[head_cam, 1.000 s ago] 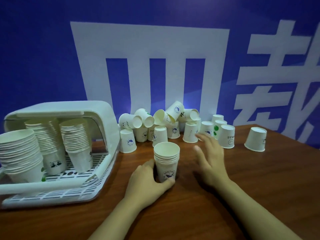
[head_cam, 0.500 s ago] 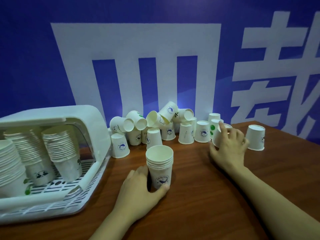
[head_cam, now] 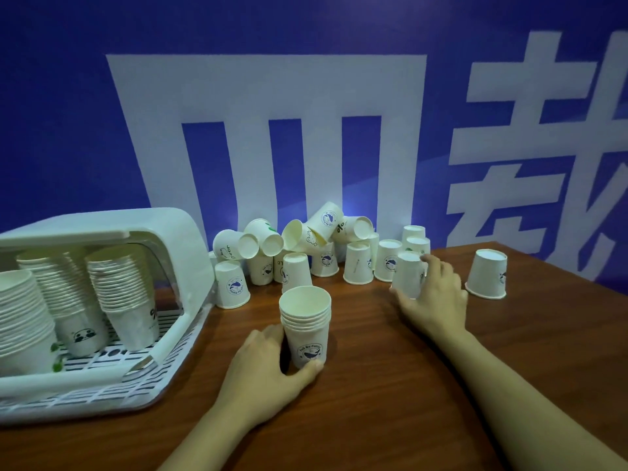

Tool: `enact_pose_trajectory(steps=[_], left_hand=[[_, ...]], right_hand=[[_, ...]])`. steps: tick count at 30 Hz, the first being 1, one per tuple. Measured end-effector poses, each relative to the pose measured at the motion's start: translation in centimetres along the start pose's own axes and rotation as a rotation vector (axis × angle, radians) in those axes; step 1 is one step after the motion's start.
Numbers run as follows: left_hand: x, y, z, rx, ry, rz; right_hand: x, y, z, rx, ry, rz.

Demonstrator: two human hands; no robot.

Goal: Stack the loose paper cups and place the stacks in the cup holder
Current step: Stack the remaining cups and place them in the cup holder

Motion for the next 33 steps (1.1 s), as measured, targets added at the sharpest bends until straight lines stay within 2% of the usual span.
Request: enact_pose_trajectory(steps=[3,7,9,12,14,16,18,21,25,27,30,31,33], left_hand=[[0.0,0.1,-0.2,-0.008,-0.015,-0.004],[0.2,0.1,-0.1,-0.008,-0.016,-0.026],[0.2,0.2,-0.1,-0.003,-0.021,-0.031],[0.1,0.2,-0.2,-0.011,-0.014,-0.033],[0.1,0.2,-0.1,-0.019,-0.009,-0.024],[0.1,0.2,-0.1,-0.018,-0.008,-0.021],[0.2,0.0,-0.1,-0.006,0.003,-0.014],[0.1,0.0,0.0,-0.012,-0.008,-0.018],[0.1,0.0,0.2,-0.018,-0.014,-0.018],[0.2,0.2,0.0,-0.022,-0.009,-0.020],[0.1,0.3,-0.1,-0.008,0.009,-0.044],[0.1,0.4,-0.1,-0.010,0.011,-0.053],[0.2,0.4,-0.1,-0.017,0.010,-0.068]], right_hand=[[0.2,-0.2,-1.1,-0.027,0.108,0.026],[1.0,-0.7,-1.6,0.044,0.157,-0.087],[0.8,-0.6,-1.3,0.033,0.162,-0.036],[0.1,0.2,-1.2,0.001,0.234,0.144],[-0.3,0.7,-1.1,0.104,0.157,0.188],[-0.7,1.1,-0.1,0.304,0.050,0.107],[-1.3,1.6,0.9,0.389,0.024,0.067],[-2.1,2.6,2.2,0.259,0.021,0.134],[-4.2,3.1,2.6,0.010,0.274,0.040],[-4.5,4.0,3.4,0.303,0.339,-0.140],[-3.6,7.1,5.7,0.874,0.250,-0.332],[-3.5,8.3,6.2,1.003,0.241,-0.333],[-4.0,10.4,6.8,1.052,0.269,-0.248]])
Point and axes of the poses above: each hand's wrist, its own x-axis towards the middle knuckle, its own z-axis out of the back of the hand, y = z × x, the point moved 2 cm from there along x, towards the middle knuckle, and after that the axes turned 11 degrees about -y, right-handed, at the moved point
